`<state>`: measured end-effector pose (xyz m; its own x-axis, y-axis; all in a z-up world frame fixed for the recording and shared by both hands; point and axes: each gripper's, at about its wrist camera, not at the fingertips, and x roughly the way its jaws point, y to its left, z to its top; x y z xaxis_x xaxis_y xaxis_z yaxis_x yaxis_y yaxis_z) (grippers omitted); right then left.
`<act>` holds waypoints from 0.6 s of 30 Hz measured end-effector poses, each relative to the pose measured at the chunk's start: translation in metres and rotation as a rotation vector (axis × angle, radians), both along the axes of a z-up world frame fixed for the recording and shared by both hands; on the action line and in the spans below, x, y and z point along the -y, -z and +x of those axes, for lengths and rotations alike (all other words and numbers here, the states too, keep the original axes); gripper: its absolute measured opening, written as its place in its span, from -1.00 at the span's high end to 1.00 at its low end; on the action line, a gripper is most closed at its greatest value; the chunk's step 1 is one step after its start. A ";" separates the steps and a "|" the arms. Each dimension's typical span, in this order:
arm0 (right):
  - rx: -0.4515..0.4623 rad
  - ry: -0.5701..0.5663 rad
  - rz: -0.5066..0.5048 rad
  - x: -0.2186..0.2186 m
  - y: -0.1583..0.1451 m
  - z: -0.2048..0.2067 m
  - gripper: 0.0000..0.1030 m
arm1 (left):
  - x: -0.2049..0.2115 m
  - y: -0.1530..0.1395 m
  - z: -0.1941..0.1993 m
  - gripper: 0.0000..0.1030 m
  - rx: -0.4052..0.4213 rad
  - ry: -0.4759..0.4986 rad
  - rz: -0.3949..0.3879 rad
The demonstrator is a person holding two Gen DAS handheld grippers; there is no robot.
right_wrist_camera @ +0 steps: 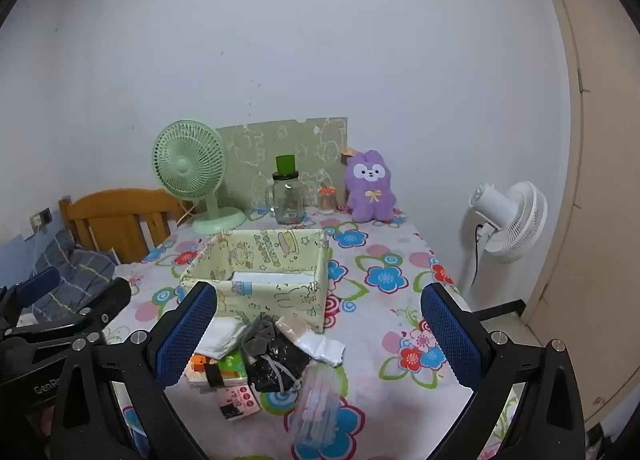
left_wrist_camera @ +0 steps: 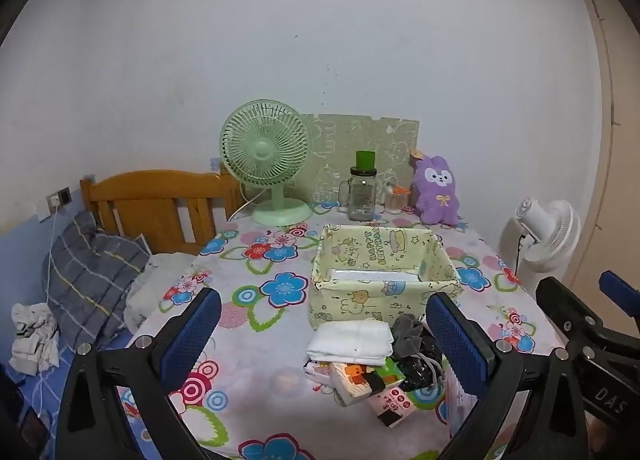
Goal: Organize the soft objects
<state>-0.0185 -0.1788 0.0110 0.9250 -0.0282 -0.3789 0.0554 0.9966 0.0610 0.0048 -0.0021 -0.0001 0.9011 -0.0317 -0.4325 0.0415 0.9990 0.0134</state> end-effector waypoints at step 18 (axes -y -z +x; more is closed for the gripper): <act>-0.050 0.013 0.049 0.005 0.003 0.006 -1.00 | 0.000 0.005 0.002 -0.99 0.011 0.011 -0.040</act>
